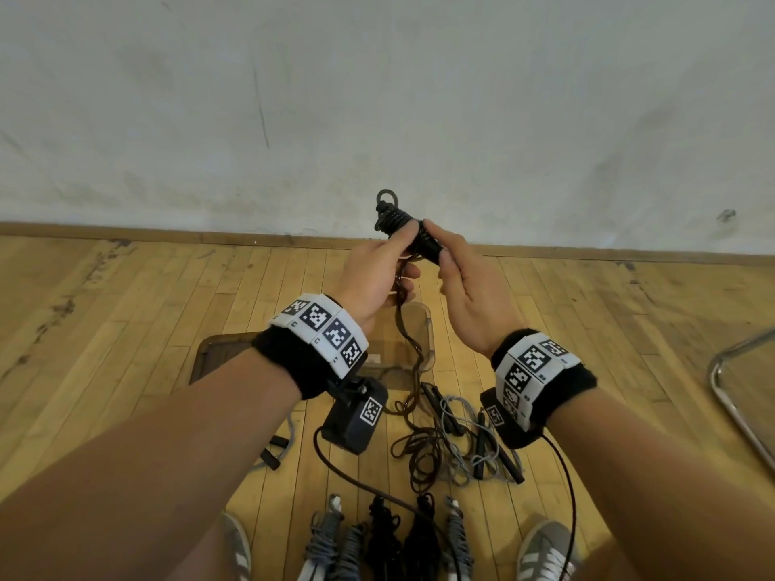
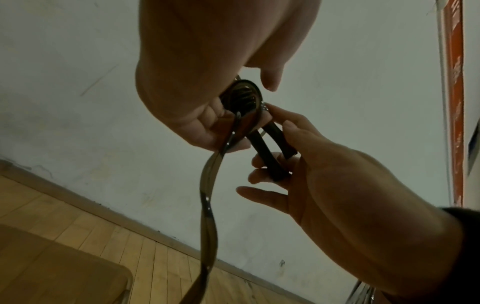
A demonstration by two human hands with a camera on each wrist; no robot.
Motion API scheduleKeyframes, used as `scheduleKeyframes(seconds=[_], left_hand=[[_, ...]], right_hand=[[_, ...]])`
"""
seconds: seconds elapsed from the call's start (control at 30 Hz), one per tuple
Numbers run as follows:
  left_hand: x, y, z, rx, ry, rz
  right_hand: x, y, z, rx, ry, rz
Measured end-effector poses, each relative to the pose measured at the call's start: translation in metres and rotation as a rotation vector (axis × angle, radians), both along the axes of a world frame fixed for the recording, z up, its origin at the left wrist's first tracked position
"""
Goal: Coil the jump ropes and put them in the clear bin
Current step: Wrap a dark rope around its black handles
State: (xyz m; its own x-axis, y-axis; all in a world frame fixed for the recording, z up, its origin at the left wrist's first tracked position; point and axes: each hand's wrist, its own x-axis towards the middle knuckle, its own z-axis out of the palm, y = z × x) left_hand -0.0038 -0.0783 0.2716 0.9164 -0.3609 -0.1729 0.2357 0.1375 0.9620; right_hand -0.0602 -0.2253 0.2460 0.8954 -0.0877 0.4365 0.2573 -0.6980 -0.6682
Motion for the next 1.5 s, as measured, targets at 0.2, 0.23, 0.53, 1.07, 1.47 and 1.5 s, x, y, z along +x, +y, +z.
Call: scheduleKeyframes(seconds=[0.2, 0.23, 0.53, 1.07, 1.47, 1.5], left_hand=[[0.004, 0.003, -0.004, 0.016, -0.062, 0.046], [0.004, 0.002, -0.003, 0.01, -0.073, 0.024], [0.004, 0.004, -0.001, 0.076, -0.085, -0.123], [0.006, 0.006, -0.003, 0.206, -0.202, -0.119], [-0.003, 0.002, -0.002, 0.149, -0.145, -0.053], [-0.003, 0.002, -0.001, 0.153, -0.141, -0.049]], right_hand=[[-0.007, 0.009, 0.012, 0.361, 0.139, 0.08], [-0.007, 0.01, 0.014, 0.454, 0.174, 0.074], [-0.006, -0.002, 0.018, 0.403, 0.161, 0.032], [-0.004, -0.018, 0.019, -0.119, 0.083, -0.203], [-0.003, -0.012, 0.008, -0.07, 0.064, -0.131], [-0.004, -0.011, 0.007, -0.08, 0.064, -0.116]])
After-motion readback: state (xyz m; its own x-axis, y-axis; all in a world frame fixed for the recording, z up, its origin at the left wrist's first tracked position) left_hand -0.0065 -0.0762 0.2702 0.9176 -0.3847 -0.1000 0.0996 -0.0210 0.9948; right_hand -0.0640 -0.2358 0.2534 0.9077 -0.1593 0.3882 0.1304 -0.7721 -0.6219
